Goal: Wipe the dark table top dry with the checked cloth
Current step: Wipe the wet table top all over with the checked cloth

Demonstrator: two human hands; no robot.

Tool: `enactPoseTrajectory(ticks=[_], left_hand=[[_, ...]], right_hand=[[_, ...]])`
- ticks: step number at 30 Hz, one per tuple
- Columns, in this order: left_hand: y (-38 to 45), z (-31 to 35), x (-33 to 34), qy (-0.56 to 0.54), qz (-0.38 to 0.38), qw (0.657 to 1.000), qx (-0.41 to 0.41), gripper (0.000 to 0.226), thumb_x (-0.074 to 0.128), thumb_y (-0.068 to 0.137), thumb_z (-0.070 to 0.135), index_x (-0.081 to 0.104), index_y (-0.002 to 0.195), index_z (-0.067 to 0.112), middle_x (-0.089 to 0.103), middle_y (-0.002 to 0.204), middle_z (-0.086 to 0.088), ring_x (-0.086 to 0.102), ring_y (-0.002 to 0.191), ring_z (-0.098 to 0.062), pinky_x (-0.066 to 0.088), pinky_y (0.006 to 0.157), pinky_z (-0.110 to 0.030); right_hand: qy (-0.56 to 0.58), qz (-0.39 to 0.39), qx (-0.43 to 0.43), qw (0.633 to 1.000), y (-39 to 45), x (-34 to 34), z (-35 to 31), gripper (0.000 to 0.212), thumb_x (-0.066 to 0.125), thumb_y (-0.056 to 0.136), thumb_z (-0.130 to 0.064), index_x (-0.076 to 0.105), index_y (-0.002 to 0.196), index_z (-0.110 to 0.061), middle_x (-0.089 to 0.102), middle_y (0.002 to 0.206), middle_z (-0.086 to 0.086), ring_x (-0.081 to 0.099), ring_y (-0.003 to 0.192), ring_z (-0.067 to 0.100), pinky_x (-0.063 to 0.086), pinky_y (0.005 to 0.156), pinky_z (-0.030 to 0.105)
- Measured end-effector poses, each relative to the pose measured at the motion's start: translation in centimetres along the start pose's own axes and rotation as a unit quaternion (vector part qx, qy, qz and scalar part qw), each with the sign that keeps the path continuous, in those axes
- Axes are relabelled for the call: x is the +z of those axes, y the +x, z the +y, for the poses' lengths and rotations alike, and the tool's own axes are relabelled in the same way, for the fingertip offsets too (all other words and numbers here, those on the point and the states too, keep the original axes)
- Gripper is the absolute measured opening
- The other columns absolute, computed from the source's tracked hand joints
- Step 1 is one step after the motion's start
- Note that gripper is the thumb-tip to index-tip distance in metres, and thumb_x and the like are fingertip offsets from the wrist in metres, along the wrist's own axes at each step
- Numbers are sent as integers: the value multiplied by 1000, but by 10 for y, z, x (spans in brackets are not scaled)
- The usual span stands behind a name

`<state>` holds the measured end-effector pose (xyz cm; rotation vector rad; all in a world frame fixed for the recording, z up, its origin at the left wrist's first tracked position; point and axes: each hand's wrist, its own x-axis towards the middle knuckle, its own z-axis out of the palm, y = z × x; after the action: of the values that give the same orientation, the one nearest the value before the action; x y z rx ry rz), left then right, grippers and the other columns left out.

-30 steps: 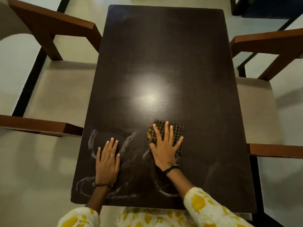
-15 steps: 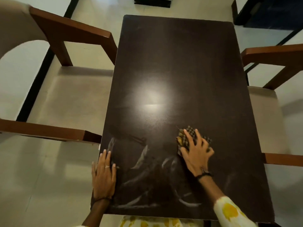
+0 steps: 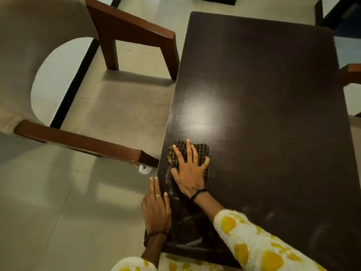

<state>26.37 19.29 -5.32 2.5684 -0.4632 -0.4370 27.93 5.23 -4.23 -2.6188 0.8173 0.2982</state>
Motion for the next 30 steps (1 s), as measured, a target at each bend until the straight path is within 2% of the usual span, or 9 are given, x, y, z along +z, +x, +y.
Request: enactPoseTrajectory(ticks=[5, 8, 11, 13, 15, 18, 21, 24, 30], left_hand=[[-1, -2, 3, -40, 19, 998, -53, 50, 36, 95, 25, 26, 142, 14, 44, 140, -10, 52, 118, -28, 50, 89, -44], [-3, -2, 1, -72, 27, 994, -81, 47, 38, 95, 20, 29, 141, 20, 47, 139, -5, 53, 116, -26, 50, 87, -43], [-4, -2, -1, -97, 26, 990, -94, 45, 33, 93, 24, 35, 138, 17, 50, 134, -8, 53, 114, -27, 47, 90, -43], [-3, -4, -1, -105, 21, 989, -98, 45, 34, 93, 22, 36, 137, 18, 51, 133, -8, 51, 116, -26, 45, 92, -41], [-3, -5, -1, -114, 17, 989, -93, 45, 38, 93, 14, 34, 138, 21, 49, 135, -6, 49, 118, -24, 43, 93, -39], [-2, -5, -2, -117, 16, 988, -95, 46, 37, 94, 14, 31, 139, 24, 48, 136, -4, 50, 117, -24, 43, 90, -35], [-3, -4, -2, -122, 10, 987, -100, 47, 37, 94, 16, 30, 140, 25, 50, 133, -6, 54, 110, -25, 46, 87, -36], [-3, -4, -3, -119, 12, 987, -105, 48, 38, 94, 15, 30, 140, 24, 52, 128, -8, 56, 106, -26, 47, 85, -37], [-3, -3, -3, -119, 13, 987, -103, 44, 33, 93, 19, 36, 137, 19, 51, 130, -8, 53, 111, -26, 45, 86, -36]], right_hand=[[-11, -6, -29, 1000, 42, -2, -26, 69, 43, 89, -45, 7, 148, -39, -6, 159, 6, 2, 146, 22, 2, 108, 64], [-18, -1, -78, 997, 8, 7, -24, 68, 40, 89, -46, 7, 148, -38, -4, 159, 4, 3, 146, 20, 0, 109, 61], [-10, -29, -129, 991, -45, 16, -18, 65, 34, 85, -48, 19, 147, -36, 9, 159, 4, 14, 145, 22, 1, 109, 63], [-21, -58, -144, 988, -52, 14, -8, 64, 26, 86, -52, 13, 147, -40, 4, 159, 1, 9, 146, 19, -11, 107, 59], [-34, -82, -162, 983, -38, 7, 3, 64, 30, 89, -51, 3, 146, -43, -9, 159, -3, -4, 146, 16, -20, 106, 57], [-27, -65, -151, 986, 4, -11, 9, 66, 41, 92, -46, 5, 147, -40, -12, 159, -3, -7, 146, 15, -15, 108, 60], [-24, -58, -101, 993, 53, -28, 4, 65, 41, 94, -45, 4, 148, -38, -11, 159, -2, -7, 146, 16, -5, 109, 64], [-45, -42, -80, 995, 67, -28, -6, 65, 38, 94, -43, 3, 148, -36, -10, 159, 0, -6, 146, 17, -3, 110, 65], [-49, -52, -200, 977, -10, 2, -8, 65, 38, 89, -44, 11, 148, -36, -1, 160, 2, 0, 147, 19, -16, 106, 61]])
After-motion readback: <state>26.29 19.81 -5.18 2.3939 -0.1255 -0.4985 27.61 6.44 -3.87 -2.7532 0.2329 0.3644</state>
